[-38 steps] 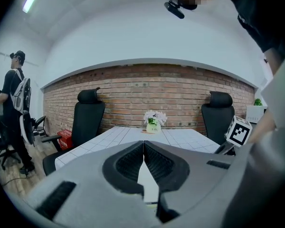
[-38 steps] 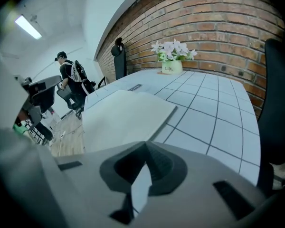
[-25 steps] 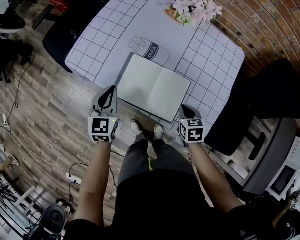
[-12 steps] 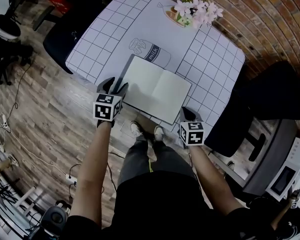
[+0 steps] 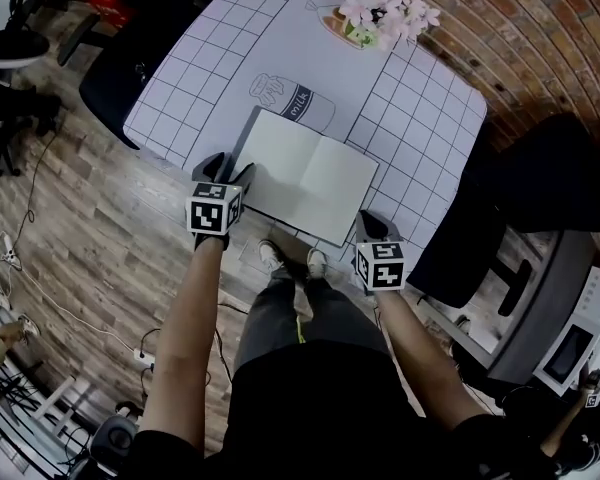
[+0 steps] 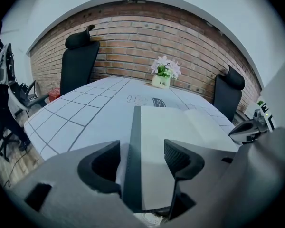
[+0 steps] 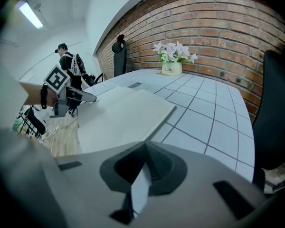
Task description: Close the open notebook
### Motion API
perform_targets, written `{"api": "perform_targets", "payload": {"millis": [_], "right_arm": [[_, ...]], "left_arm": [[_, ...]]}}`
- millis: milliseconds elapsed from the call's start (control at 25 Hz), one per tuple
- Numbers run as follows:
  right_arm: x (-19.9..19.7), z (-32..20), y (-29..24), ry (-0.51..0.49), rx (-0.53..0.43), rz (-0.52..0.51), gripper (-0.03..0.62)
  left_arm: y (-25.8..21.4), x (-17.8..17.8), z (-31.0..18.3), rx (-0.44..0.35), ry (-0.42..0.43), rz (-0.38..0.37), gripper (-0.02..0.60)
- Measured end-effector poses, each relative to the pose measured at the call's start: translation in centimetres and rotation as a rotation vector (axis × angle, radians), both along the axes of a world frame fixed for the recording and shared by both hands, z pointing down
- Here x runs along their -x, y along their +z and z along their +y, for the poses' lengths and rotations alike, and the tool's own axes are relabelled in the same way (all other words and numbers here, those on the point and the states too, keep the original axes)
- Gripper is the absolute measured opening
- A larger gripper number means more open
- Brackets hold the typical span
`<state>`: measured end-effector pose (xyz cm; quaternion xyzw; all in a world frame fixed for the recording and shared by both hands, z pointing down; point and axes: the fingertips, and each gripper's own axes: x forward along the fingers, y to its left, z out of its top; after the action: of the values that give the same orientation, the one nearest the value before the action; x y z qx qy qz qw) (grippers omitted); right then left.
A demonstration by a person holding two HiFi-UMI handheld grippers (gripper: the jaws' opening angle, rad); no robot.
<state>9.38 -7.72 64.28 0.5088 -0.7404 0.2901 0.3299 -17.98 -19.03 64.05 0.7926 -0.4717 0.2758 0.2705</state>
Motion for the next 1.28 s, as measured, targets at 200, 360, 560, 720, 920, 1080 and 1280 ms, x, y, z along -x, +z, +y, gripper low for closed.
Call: {"api": "perform_targets", "payload": {"millis": [200,360,560,720,920,1080,1280], "right_arm": [[0.0,0.0,0.0,-0.008,-0.002,0.004,0.014],[0.0,0.0,0.0,-0.010,-0.002,0.003,0.014],[0.0,0.0,0.0,-0.013,-0.003,0.003,0.014],[0.0,0.0,0.0,-0.010,-0.003,-0.001,0.014],[0.0,-0.1,0.0,-0.009,-0.007,-0.003,0.012],[0.0,-0.1,0.0,-0.008,-0.009,-0.001,0.014],[0.0,0.0,0.0,-0.007,-0.007,0.001,0.014]], "left_arm": [[-0.1,-0.3,0.2,-0.023,-0.015,0.018,0.251],[0.0,-0.4,0.3,-0.008,-0.008,0.024,0.245],[-0.1,-0.1,0.3,0.013,-0.021,0.064,0.207],[-0.1,0.7,0.3,0.042,-0.058,0.139,0.145],[-0.4,1.7,0.2,0.080,-0.109,0.255,0.043],[-0.8,1.5,0.2,0.113,-0.098,0.325,0.035],[-1.3,1.1,0.6,0.123,-0.118,0.404,0.031]]}}
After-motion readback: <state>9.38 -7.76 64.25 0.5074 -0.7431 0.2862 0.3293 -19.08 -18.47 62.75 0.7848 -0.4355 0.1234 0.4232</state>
